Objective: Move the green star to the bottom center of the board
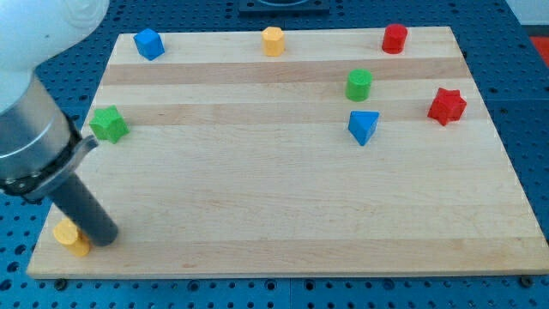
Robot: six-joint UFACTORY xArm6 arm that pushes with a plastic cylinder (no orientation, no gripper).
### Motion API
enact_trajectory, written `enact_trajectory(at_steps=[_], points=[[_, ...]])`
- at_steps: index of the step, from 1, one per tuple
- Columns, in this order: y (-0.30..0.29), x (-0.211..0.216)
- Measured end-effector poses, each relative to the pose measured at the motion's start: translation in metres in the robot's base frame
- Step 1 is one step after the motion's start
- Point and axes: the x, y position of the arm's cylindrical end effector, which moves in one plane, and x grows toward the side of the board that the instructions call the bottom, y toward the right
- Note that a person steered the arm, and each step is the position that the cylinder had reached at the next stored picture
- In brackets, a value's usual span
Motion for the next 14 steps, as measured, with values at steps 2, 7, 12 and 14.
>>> enact_trajectory(at_steps=[2, 7, 12, 14], points=[[0.068, -0.073], [0.370, -0.301], [0.237, -0.243], [0.236, -0.218]])
